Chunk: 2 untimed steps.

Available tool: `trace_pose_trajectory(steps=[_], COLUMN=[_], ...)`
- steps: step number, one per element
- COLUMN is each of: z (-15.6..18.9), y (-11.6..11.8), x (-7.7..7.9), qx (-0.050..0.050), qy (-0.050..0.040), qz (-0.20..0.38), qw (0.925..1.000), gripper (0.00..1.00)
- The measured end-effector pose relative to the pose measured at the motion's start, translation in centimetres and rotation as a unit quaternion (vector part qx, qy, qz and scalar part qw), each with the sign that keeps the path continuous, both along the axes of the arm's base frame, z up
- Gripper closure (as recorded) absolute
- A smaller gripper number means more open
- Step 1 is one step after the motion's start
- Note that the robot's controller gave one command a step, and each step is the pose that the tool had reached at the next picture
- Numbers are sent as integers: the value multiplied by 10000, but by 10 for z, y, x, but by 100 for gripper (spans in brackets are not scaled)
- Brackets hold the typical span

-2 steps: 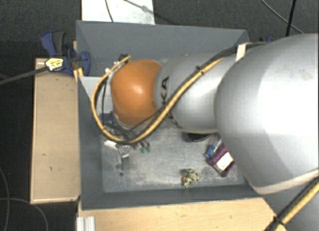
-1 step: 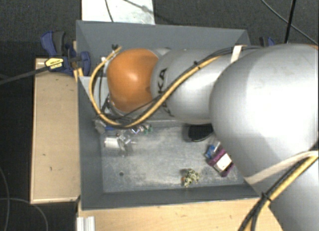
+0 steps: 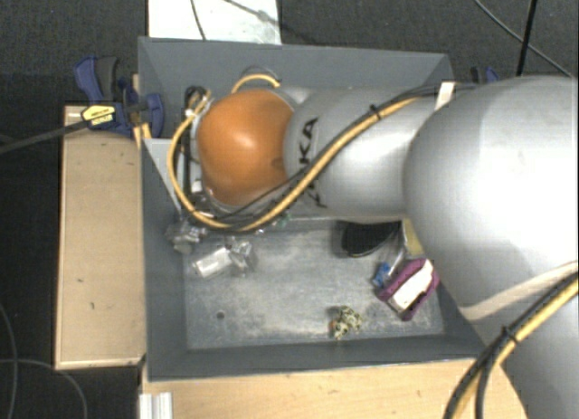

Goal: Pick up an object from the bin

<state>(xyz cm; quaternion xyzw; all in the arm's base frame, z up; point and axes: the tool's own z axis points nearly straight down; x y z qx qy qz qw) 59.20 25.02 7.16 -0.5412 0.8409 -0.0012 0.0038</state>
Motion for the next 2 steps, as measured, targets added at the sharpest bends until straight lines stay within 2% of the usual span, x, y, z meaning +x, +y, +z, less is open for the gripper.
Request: trace_pose_trajectory(steps=[1,2], z=[0,91], y=[2,3], x=[-1,1], qx=[13,18], qy=[17,-12], qz=[-20,-64], qw=[10000,10000], gripper=[100,100])
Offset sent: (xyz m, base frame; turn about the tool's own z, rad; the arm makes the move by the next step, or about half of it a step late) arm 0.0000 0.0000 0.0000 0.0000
